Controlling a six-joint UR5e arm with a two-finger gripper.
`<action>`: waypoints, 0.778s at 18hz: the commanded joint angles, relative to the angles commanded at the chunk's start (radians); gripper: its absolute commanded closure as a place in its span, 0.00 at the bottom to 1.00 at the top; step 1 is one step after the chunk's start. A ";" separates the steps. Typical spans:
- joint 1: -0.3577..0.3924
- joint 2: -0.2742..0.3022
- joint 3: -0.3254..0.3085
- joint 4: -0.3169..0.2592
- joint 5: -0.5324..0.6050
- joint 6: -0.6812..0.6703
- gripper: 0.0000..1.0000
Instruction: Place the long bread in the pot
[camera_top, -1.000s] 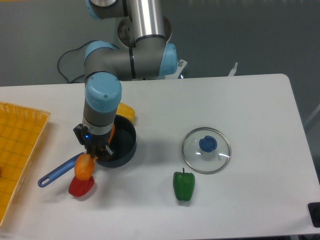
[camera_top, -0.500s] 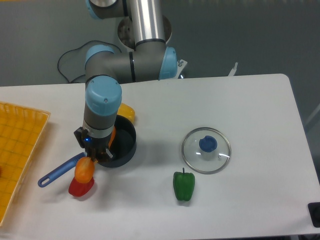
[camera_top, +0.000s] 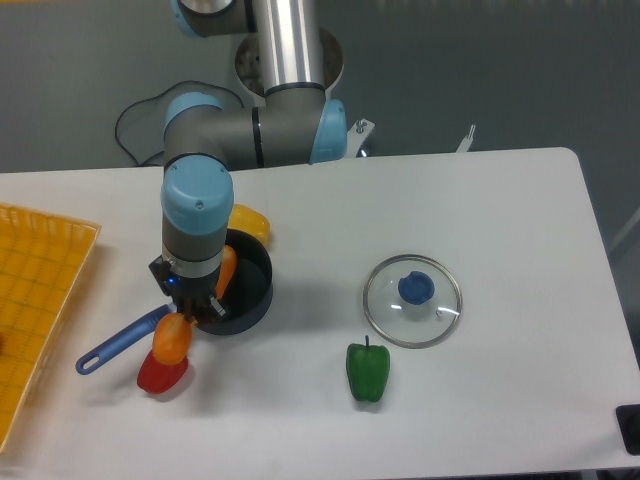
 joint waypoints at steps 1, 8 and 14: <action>0.000 -0.002 -0.002 0.000 0.002 0.000 0.80; -0.003 0.002 -0.020 -0.002 0.021 0.002 0.80; -0.011 0.000 -0.021 -0.002 0.023 0.002 0.77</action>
